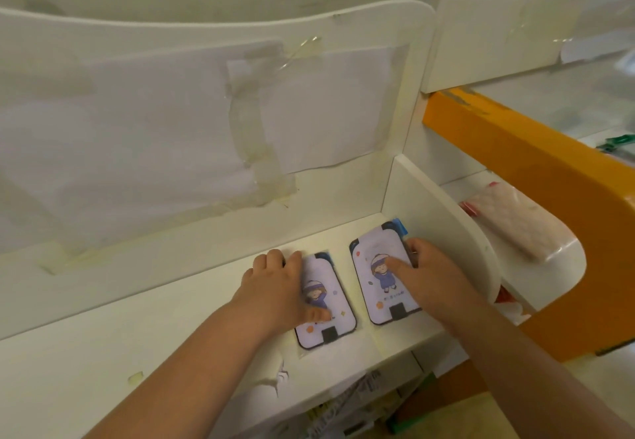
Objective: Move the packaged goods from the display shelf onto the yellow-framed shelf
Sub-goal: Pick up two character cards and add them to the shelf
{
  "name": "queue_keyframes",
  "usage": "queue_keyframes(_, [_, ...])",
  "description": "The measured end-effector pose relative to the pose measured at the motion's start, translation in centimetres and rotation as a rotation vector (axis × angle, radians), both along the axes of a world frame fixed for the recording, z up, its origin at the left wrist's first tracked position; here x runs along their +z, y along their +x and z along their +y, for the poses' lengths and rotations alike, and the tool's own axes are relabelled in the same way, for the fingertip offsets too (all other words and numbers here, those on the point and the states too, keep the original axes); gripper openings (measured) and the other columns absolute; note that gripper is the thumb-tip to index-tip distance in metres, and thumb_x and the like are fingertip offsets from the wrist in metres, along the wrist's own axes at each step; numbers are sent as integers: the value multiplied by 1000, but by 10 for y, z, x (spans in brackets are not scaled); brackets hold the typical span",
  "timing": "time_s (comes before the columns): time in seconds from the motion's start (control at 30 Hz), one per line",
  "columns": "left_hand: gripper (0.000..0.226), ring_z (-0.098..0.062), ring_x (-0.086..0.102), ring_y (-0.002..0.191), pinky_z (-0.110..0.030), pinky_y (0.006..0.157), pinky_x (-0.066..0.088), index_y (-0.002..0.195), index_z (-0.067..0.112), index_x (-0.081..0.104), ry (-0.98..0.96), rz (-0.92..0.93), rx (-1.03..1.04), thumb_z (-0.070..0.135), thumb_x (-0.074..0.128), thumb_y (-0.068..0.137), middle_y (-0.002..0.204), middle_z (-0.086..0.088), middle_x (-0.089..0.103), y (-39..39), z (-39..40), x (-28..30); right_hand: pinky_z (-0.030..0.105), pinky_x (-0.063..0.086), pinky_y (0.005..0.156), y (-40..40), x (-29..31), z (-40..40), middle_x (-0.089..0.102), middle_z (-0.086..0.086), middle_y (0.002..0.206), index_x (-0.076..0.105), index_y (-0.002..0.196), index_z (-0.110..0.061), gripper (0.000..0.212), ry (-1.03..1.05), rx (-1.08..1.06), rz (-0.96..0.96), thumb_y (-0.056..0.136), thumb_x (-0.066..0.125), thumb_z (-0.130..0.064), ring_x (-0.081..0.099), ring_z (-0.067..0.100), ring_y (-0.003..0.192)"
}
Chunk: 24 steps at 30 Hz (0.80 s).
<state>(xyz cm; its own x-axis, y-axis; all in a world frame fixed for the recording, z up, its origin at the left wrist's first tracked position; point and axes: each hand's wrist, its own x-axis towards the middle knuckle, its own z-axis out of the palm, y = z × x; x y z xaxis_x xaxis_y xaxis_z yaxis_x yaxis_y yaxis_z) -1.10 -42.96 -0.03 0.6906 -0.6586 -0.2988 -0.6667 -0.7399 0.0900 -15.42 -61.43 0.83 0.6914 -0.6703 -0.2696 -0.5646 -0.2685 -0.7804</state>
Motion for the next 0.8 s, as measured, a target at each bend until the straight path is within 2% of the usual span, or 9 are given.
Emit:
queue_keyframes(0.13, [102,-27,38,125,-35,99,38,132,20,40,-6,82,130,80,72,55,129,-3,37,11,-2,5,18,51,54,-8,8,3,68,-7,93,57,105,-26,16,-4,-19,-54,95,60,-38,68,8,78])
queue_keyframes(0.23, [84,-21,53,105,-29,76,45,117,18,48,-220,263,281,64,84,57,119,-2,42,15,9,8,22,55,59,-14,14,7,70,-7,93,57,103,-28,13,19,-23,-102,95,59,-39,70,10,79])
queue_keyframes(0.3, [63,-19,60,88,-33,63,47,106,16,51,-431,379,402,47,87,65,111,-5,52,11,21,11,27,59,66,-18,17,11,71,-7,95,57,103,-32,9,54,-34,-139,97,57,-37,71,12,81])
queue_keyframes(0.37, [38,-22,64,79,-46,67,55,100,15,55,-648,480,488,26,82,75,100,-11,65,6,34,12,32,61,72,-21,23,18,72,-7,94,59,98,-33,3,119,-52,-179,98,56,-34,71,13,82])
queue_keyframes(0.47, [31,-23,71,79,-44,74,62,112,18,59,-930,625,596,6,70,86,99,-11,71,-1,51,17,39,61,80,-27,29,28,74,-4,93,64,99,-30,11,190,-103,-215,98,55,-36,72,17,84])
queue_keyframes(0.57, [32,-28,74,87,-39,74,59,118,15,58,-1199,752,751,7,70,89,102,-14,73,-4,63,26,45,60,85,-34,37,40,76,1,91,67,98,-26,17,274,-172,-255,98,55,-37,73,24,86])
queue_keyframes(0.63, [16,-24,73,81,-36,70,57,109,8,64,-1314,875,810,11,65,93,100,-17,76,-8,68,32,48,59,86,-40,41,47,78,2,90,69,99,-23,18,325,-195,-291,97,56,-36,74,26,88])
queue_keyframes(0.7, [14,-21,73,74,-34,66,56,103,7,68,-1420,1052,905,16,59,97,94,-13,78,-13,70,36,51,57,88,-47,44,53,78,2,93,70,103,-23,20,374,-219,-328,97,56,-36,74,28,91])
queue_keyframes(0.8, [28,-29,72,91,-43,75,55,113,8,68,-1401,1392,1033,27,51,101,102,-15,77,-23,69,42,52,56,90,-60,48,63,78,3,97,69,108,-25,23,425,-275,-370,97,54,-38,73,29,94])
